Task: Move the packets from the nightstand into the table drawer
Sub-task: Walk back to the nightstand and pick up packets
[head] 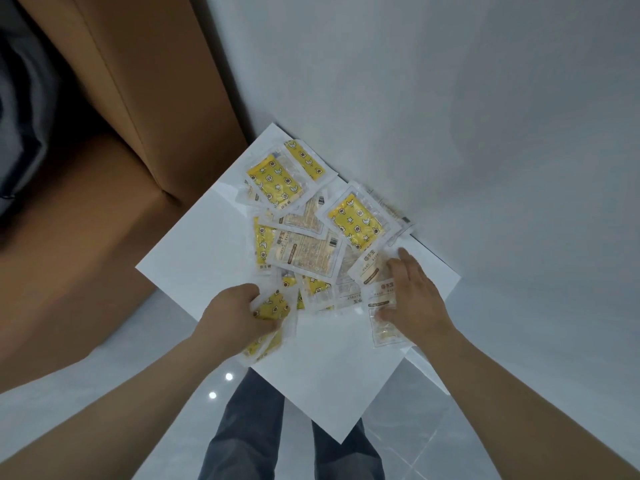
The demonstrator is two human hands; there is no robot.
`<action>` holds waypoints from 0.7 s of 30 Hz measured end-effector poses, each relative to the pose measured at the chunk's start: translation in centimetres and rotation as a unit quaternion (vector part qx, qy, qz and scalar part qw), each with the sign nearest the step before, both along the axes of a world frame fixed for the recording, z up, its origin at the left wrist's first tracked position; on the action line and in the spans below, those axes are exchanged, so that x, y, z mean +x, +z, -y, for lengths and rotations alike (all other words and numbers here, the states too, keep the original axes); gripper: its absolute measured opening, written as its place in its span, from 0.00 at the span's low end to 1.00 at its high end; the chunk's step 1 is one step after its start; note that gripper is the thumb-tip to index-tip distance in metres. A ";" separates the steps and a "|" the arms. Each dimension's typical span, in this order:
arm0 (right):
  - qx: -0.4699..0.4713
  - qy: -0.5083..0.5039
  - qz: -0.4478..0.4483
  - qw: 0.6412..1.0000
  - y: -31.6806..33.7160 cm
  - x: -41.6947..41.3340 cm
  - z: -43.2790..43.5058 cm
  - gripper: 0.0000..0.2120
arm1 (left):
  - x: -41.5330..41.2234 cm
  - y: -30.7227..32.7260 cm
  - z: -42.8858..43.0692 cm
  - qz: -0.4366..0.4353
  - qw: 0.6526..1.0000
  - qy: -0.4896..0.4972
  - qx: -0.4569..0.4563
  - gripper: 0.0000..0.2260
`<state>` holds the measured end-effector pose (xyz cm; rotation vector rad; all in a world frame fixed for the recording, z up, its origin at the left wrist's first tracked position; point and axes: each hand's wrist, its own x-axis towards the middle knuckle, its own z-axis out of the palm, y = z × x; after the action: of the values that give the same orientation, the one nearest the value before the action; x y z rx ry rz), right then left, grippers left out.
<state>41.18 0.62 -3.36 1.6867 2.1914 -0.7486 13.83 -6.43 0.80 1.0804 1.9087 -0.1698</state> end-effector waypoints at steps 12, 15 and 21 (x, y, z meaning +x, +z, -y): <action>-0.037 -0.237 -0.088 0.967 -0.5 -1.7 1.1 0.34 | 0.8 0.3 -4.7 0.080 0.987 0.122 0.067 0.18; -0.042 -0.341 -0.139 0.929 -0.1 -2.6 2.0 0.37 | 1.3 -0.4 -6.3 0.081 0.982 0.161 0.064 0.26; -0.041 -0.445 -0.198 0.872 0.1 -5.9 2.4 0.47 | 2.7 -1.3 -7.7 0.080 0.973 0.209 0.061 0.19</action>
<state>35.26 -1.75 -3.28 2.6884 1.4265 -1.4798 16.50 1.29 -0.49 0.7225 1.9701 0.2684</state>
